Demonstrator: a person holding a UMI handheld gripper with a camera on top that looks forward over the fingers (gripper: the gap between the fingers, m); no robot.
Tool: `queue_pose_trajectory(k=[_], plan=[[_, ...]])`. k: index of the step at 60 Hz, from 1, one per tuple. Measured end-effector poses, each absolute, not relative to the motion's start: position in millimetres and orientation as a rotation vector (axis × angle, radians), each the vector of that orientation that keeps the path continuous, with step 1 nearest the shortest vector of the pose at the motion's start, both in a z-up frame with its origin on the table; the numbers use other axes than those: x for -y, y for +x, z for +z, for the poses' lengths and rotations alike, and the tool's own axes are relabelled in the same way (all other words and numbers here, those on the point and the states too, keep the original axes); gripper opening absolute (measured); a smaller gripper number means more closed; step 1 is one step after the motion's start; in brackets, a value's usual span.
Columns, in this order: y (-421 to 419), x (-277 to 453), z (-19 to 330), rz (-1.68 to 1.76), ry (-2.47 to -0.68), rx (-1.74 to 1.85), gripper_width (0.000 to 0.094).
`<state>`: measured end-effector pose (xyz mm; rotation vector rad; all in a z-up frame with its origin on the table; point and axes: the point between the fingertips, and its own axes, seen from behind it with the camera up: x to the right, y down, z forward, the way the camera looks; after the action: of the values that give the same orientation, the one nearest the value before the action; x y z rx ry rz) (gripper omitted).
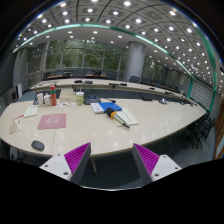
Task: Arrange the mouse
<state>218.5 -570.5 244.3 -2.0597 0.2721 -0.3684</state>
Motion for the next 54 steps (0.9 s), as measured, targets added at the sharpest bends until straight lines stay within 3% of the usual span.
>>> queue_pose_trajectory(k=[14, 29, 42, 54], plan=[[177, 563, 193, -0.283, -2.069, -0.180, 0.0862], [44, 534, 92, -0.064, -2.099, -0.051, 0.0850], [-75, 453, 45, 0.040, -2.098, 0.034, 0.0851], [-128, 392, 7, 0.016, -2.139, 0.048, 0.0849]])
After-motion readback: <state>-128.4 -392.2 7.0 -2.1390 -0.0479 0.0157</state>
